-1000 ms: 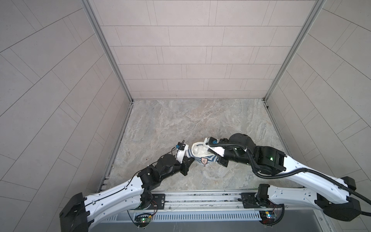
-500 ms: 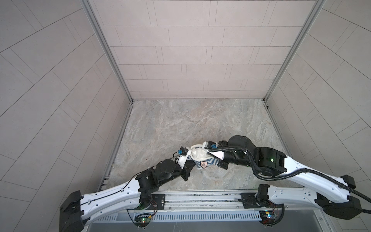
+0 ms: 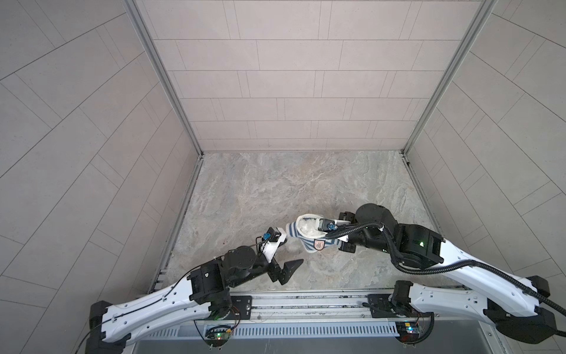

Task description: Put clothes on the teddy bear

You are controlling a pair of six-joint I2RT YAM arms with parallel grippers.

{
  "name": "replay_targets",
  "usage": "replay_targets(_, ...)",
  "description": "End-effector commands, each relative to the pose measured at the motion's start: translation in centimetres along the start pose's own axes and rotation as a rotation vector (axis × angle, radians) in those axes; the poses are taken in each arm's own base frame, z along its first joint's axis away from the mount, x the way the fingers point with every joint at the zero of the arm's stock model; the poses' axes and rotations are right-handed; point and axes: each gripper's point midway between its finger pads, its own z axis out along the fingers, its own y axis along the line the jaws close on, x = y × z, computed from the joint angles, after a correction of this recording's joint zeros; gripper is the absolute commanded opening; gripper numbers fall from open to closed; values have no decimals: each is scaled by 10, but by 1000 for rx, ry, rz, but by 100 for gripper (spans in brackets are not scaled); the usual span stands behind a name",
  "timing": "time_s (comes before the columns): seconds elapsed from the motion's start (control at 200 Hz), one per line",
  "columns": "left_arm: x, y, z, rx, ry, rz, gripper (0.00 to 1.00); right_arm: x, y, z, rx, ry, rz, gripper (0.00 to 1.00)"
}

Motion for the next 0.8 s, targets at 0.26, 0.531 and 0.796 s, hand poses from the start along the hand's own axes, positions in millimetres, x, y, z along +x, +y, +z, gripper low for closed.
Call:
replay_targets(0.26, -92, -29, -48, 12, -20, 171, 74, -30, 8, -10, -143, -147, -185, 0)
replay_targets(0.531, -104, -26, -12, -38, 123, 233, 62, -44, 18, -9, -153, -229, -209, 0)
replay_targets(0.796, -97, -19, 11, -22, 231, 244, 55, -47, 23, -12, -146, -238, -228, 0)
